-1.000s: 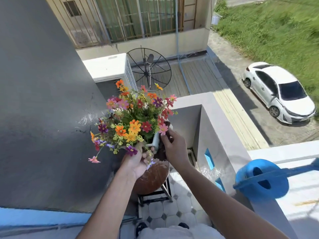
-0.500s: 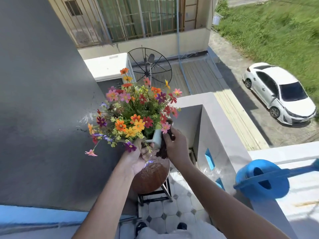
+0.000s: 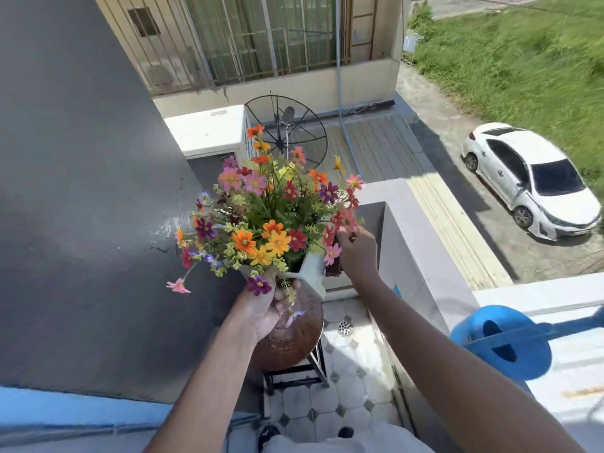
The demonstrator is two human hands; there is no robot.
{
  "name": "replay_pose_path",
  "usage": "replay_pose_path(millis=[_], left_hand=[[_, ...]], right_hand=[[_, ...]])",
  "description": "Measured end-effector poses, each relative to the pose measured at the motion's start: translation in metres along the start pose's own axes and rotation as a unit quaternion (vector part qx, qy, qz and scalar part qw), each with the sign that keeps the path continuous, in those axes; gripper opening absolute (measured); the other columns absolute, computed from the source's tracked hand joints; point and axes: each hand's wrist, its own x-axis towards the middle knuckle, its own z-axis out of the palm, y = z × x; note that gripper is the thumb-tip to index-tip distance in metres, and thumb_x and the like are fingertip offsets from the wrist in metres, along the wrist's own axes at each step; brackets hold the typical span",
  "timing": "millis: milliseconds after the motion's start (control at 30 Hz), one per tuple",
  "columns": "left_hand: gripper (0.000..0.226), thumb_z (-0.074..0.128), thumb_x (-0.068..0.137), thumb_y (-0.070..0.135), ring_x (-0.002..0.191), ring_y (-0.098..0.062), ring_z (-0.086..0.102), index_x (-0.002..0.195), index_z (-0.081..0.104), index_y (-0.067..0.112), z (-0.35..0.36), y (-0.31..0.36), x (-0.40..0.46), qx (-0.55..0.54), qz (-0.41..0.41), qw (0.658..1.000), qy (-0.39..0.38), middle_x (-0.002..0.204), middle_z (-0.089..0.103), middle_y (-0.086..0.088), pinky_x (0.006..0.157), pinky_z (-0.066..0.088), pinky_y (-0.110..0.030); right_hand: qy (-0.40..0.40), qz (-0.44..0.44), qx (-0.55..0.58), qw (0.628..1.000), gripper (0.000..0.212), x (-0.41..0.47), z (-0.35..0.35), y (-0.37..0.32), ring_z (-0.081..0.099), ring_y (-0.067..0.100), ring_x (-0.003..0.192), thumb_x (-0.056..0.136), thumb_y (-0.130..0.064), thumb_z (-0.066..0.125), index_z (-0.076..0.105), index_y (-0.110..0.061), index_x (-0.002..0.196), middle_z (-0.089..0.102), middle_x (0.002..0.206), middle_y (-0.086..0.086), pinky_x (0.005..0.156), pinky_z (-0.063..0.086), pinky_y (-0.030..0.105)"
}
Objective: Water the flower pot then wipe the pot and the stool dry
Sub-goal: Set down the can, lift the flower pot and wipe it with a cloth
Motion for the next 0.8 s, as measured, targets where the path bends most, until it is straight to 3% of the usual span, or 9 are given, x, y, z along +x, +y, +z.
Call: replay_pose_path(millis=[167, 267, 367, 467, 567, 667, 733, 800], left_hand=[[0.015, 0.035, 0.104, 0.015, 0.036, -0.009, 0.038, 0.109, 0.047, 0.007, 0.003, -0.002, 0.002, -0.003, -0.008, 1.0, 0.009, 0.053, 0.062, -0.009, 0.031, 0.028, -0.017], [0.016, 0.041, 0.101, 0.018, 0.031, -0.007, 0.037, 0.089, 0.048, 0.011, 0.004, -0.001, 0.008, -0.056, -0.018, 0.998, 0.007, 0.053, 0.06, -0.011, 0.031, 0.028, -0.016], [0.019, 0.043, 0.099, 0.017, 0.028, -0.007, 0.038, 0.081, 0.044, 0.013, 0.006, 0.001, 0.01, -0.087, -0.01, 0.996, 0.007, 0.06, 0.052, -0.012, 0.026, 0.024, -0.015], [0.017, 0.037, 0.102, 0.017, 0.028, -0.006, 0.038, 0.086, 0.045, 0.015, 0.006, 0.001, 0.003, -0.056, 0.004, 0.998, 0.027, 0.065, 0.046, -0.01, 0.026, 0.019, -0.016], [0.014, 0.036, 0.104, 0.018, 0.029, -0.006, 0.033, 0.096, 0.047, 0.016, 0.008, 0.0, 0.0, -0.01, 0.02, 0.999, 0.033, 0.049, 0.052, -0.004, 0.028, 0.02, -0.017], [0.013, 0.037, 0.103, 0.018, 0.035, -0.006, 0.042, 0.101, 0.048, 0.013, 0.007, 0.001, 0.002, 0.01, 0.026, 0.999, 0.029, 0.044, 0.055, 0.0, 0.036, 0.021, -0.018], [0.012, 0.038, 0.102, 0.017, 0.049, -0.01, 0.043, 0.103, 0.049, 0.012, 0.003, 0.001, 0.005, 0.037, 0.028, 0.999, 0.022, 0.047, 0.059, -0.001, 0.039, 0.021, -0.019], [0.014, 0.035, 0.103, 0.014, 0.056, -0.013, 0.035, 0.098, 0.049, 0.012, -0.001, 0.001, 0.007, 0.065, 0.036, 0.997, 0.015, 0.049, 0.062, -0.002, 0.034, 0.023, -0.017]], right_hand=[[-0.002, -0.084, 0.045, 0.995, 0.03, -0.015, -0.001, -0.033, 0.037, 0.002, 0.052, 0.092, 0.002, 0.054, 0.05, -0.013, 0.067, 0.046, 0.062, 0.005, 0.049, 0.025, 0.017], [-0.011, -0.124, 0.093, 0.988, 0.012, -0.039, 0.001, -0.045, 0.05, 0.01, 0.071, 0.094, -0.003, 0.059, 0.069, -0.006, 0.087, 0.06, 0.077, 0.007, 0.064, 0.038, 0.019], [-0.056, -0.128, 0.091, 0.986, 0.017, -0.064, 0.003, -0.031, 0.057, 0.002, 0.081, 0.096, -0.011, 0.06, 0.071, -0.012, 0.109, 0.063, 0.091, 0.0, 0.07, 0.04, 0.009], [-0.076, -0.12, 0.094, 0.985, 0.012, -0.084, 0.004, -0.014, 0.057, 0.002, 0.081, 0.097, -0.012, 0.059, 0.07, -0.015, 0.102, 0.061, 0.089, 0.002, 0.07, 0.041, 0.013], [-0.06, -0.1, 0.123, 0.985, 0.013, -0.088, 0.006, -0.014, 0.057, 0.004, 0.074, 0.097, -0.014, 0.061, 0.067, -0.021, 0.088, 0.056, 0.079, -0.011, 0.067, 0.045, 0.022], [-0.027, -0.095, 0.143, 0.985, 0.012, -0.075, 0.001, -0.035, 0.056, -0.003, 0.071, 0.097, -0.013, 0.059, 0.069, -0.018, 0.092, 0.058, 0.077, -0.018, 0.063, 0.041, 0.018], [-0.026, -0.067, 0.174, 0.982, 0.013, -0.057, -0.004, -0.045, 0.052, -0.005, 0.059, 0.096, -0.011, 0.057, 0.069, -0.012, 0.093, 0.059, 0.073, -0.008, 0.058, 0.042, 0.021], [-0.013, -0.051, 0.156, 0.986, 0.016, -0.038, -0.016, -0.051, 0.041, -0.001, 0.048, 0.091, -0.013, 0.057, 0.066, -0.01, 0.079, 0.051, 0.061, -0.004, 0.053, 0.034, 0.023]])
